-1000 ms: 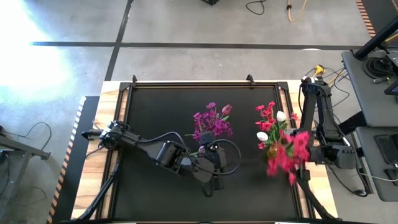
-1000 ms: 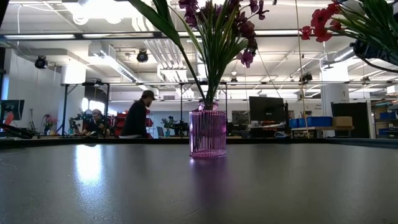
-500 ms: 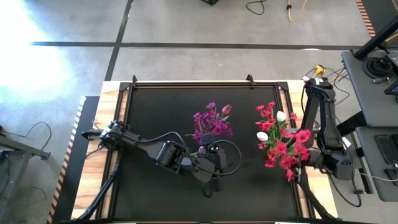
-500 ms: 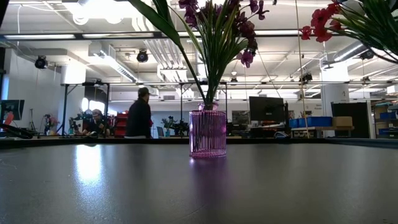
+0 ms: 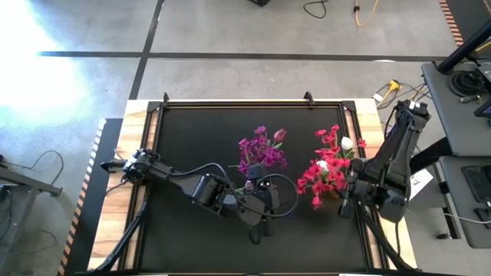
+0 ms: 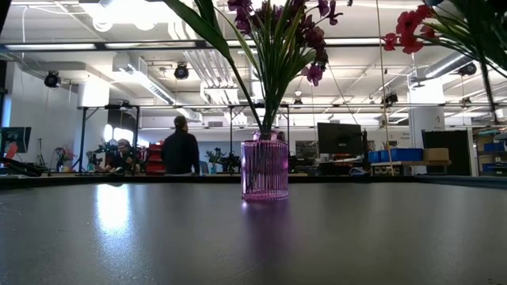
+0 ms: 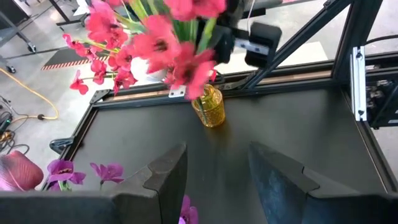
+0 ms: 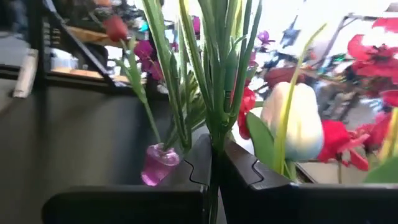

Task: Sort flowers into vase by color
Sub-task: Put the red flowers into the yellow vase

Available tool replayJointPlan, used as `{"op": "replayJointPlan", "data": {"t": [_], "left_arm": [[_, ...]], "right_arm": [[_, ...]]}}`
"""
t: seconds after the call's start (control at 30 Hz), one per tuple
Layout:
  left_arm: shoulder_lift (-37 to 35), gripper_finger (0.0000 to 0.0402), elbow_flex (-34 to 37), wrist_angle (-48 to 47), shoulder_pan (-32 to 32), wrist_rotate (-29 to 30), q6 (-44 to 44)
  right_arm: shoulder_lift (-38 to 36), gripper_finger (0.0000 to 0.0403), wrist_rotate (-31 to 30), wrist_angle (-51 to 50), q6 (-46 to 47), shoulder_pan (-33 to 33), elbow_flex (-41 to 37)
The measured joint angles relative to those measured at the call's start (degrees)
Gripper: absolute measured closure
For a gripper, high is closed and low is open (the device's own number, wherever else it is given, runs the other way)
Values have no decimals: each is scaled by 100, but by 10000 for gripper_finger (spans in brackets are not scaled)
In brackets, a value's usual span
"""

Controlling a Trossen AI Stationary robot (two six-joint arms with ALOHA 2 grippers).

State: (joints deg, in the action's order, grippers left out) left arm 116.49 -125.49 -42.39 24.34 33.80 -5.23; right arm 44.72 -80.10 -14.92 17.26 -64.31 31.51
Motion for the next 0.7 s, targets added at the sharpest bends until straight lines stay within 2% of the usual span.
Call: {"op": "replayJointPlan", "data": {"t": [0.1,0.2,0.4,0.5,0.7], "left_arm": [[0,244,2,-34,0,-22,-68],[0,244,2,-62,0,-49,-130],[0,244,2,-57,7,-55,-202],[0,244,2,-53,4,-54,-206],[0,244,2,58,4,-50,-191]], "right_arm": [[-314,394,340,-201,-119,22,104],[-629,394,825,-1163,166,22,384],[-847,394,2380,-4411,2463,35,1288],[-783,394,2625,-4727,2754,35,1420],[-733,394,2534,-4703,2213,34,1752]]}}
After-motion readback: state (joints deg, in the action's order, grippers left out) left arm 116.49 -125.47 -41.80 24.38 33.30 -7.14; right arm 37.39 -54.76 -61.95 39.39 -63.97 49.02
